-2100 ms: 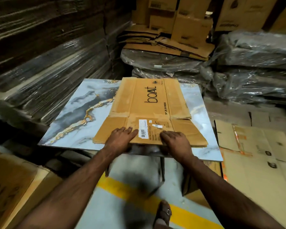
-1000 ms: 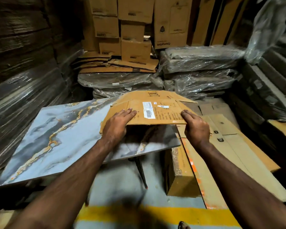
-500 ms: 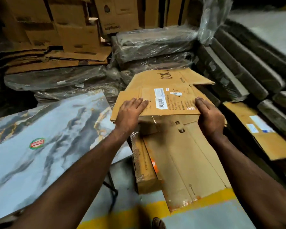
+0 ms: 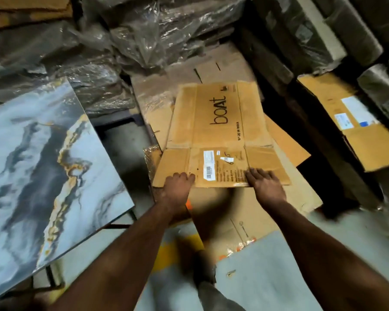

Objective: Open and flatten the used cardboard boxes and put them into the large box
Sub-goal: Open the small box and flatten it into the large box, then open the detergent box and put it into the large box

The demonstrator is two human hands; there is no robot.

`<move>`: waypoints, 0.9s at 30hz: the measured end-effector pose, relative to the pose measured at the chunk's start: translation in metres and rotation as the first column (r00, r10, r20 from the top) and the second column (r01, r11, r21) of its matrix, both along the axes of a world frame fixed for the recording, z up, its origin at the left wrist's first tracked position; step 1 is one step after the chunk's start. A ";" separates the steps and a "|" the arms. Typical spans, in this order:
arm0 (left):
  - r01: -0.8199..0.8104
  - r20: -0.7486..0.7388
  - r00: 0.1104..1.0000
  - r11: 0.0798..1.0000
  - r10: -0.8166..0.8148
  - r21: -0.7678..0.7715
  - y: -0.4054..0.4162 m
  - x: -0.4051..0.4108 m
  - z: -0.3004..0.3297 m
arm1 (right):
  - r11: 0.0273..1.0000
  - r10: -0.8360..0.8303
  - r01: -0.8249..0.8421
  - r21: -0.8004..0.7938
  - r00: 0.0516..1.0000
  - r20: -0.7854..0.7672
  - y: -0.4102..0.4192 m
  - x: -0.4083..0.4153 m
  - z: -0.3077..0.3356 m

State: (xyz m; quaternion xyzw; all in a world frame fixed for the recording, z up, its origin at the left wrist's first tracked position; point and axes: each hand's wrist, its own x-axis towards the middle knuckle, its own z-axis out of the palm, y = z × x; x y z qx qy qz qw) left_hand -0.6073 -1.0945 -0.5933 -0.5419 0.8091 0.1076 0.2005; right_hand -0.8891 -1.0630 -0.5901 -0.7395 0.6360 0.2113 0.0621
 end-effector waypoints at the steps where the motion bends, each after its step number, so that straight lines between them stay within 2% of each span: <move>1: 0.002 -0.022 1.000 1.000 -0.002 0.013 0.002 -0.003 -0.005 | 1.000 -0.001 0.001 0.010 1.000 0.006 0.001 -0.002 -0.002; 6: 0.134 -0.065 0.990 0.985 -0.128 0.106 0.006 -0.031 -0.016 | 0.999 -0.040 0.039 0.022 0.998 0.040 0.006 -0.010 -0.014; 9: 0.114 -0.052 0.993 0.980 -0.107 0.164 0.008 -0.044 -0.018 | 0.996 -0.032 0.030 0.080 0.999 0.035 0.012 -0.008 -0.020; 12: 0.109 -0.055 0.993 0.984 -0.102 0.138 0.012 -0.047 -0.013 | 0.990 0.000 -0.021 0.141 0.989 0.146 0.021 0.001 -0.019; 17: 0.049 -0.165 0.986 0.998 -0.040 0.048 0.023 -0.032 0.019 | 0.991 0.131 -0.120 -0.053 0.939 0.319 0.032 0.035 -0.004; 23: -0.150 -0.384 0.921 0.967 0.060 -0.208 0.059 0.049 0.091 | 0.914 0.378 -0.207 -0.348 0.748 0.546 0.026 0.129 0.070; 25: -0.245 -0.484 0.871 0.929 0.086 -0.276 0.082 0.090 0.119 | 0.874 0.466 -0.232 -0.426 0.648 0.603 0.030 0.174 0.097; 27: -0.370 -0.559 0.817 0.870 0.138 -0.326 0.112 0.133 0.148 | 0.820 0.565 -0.263 -0.508 0.507 0.650 0.036 0.222 0.119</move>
